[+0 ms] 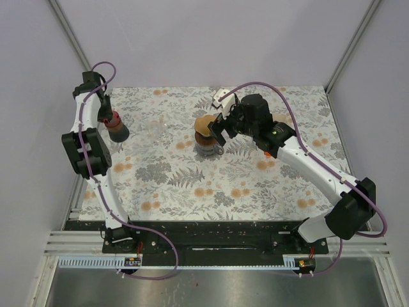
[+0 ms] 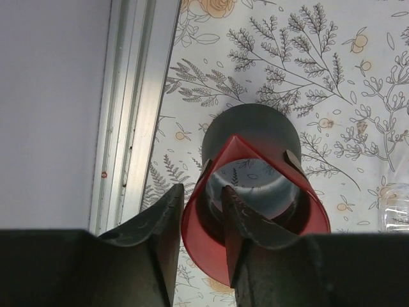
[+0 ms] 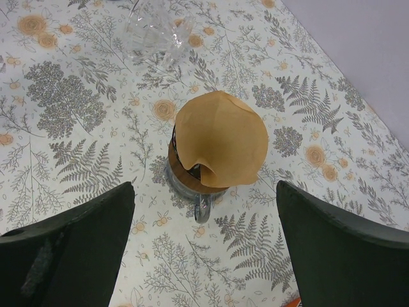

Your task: Place the coffee filter in the dripper

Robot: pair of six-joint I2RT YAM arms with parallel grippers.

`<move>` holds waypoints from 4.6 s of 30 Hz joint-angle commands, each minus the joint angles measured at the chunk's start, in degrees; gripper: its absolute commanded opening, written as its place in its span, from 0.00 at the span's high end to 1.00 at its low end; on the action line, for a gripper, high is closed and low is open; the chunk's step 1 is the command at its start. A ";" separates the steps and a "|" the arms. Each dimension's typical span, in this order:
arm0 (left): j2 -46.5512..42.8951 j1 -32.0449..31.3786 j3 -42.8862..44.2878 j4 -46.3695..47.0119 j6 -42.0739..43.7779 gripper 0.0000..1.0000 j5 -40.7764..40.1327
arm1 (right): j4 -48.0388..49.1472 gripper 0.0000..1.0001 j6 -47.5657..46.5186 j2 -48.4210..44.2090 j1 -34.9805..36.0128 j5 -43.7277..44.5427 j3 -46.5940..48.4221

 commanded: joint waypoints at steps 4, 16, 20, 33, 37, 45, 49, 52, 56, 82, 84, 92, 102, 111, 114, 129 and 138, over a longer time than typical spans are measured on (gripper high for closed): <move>-4.79 1.17 -3.29 0.07 3.69 0.81 4.47 | 2.39 0.01 -0.16 -2.49 0.23 -0.25 0.33; -18.06 2.13 -13.93 -1.16 9.58 1.00 16.76 | 2.56 0.01 -0.16 -3.19 0.23 -0.16 0.33; -24.99 1.87 -17.52 -5.46 15.28 1.00 28.36 | 2.65 0.01 0.45 -3.72 0.05 2.29 0.42; -44.87 -29.75 -34.14 -8.56 30.33 1.00 29.01 | 1.95 0.01 11.88 -3.02 -8.03 11.27 3.68; -42.25 -37.23 -34.85 -6.27 30.42 1.00 27.68 | 2.65 0.00 11.80 -5.30 -9.52 11.18 1.22; -35.30 -49.27 -35.12 -1.17 31.29 1.00 27.24 | 2.83 0.01 11.01 -6.10 -9.79 12.67 -0.20; -32.32 -51.83 -36.00 2.52 31.73 1.00 26.10 | 3.26 0.01 10.83 -5.92 -9.79 12.58 -0.55; -30.82 -54.11 -36.26 3.93 32.26 1.00 26.10 | 3.62 0.01 10.83 -5.48 -9.79 12.58 -0.55; -29.59 -55.35 -37.31 5.42 33.66 0.97 26.18 | 3.62 0.01 10.39 -5.31 -9.70 12.50 -0.46; -36.17 -26.73 -23.94 12.69 3.23 0.25 39.38 | 4.14 0.01 9.07 -5.22 -9.88 13.02 -1.51; -36.79 -20.22 -27.98 19.46 -5.92 0.25 33.42 | 4.23 0.01 9.07 -5.13 -9.88 12.85 -1.51; -27.32 -7.63 -32.31 24.59 -16.52 0.23 26.10 | 4.14 0.01 9.16 -5.39 -9.88 12.67 -1.69; -14.91 -7.36 -28.35 23.18 -15.82 0.29 30.05 | 4.06 0.01 9.07 -5.04 -9.88 12.58 -1.69; -9.90 -9.55 -26.68 22.57 -13.89 0.55 30.84 | 3.88 0.00 8.98 -4.60 -9.96 12.67 -1.43; -10.95 -9.64 -26.86 22.22 -12.92 0.85 31.11 | 3.62 0.01 8.81 -4.69 -9.88 12.76 -1.43; -31.33 -10.95 -16.50 -9.03 36.88 1.00 40.42 | -0.87 0.01 9.95 -4.43 -9.88 -3.92 3.23; -44.78 -33.16 -20.70 -28.31 53.44 1.00 26.64 | -0.87 0.01 11.27 -6.09 -9.88 -10.80 4.29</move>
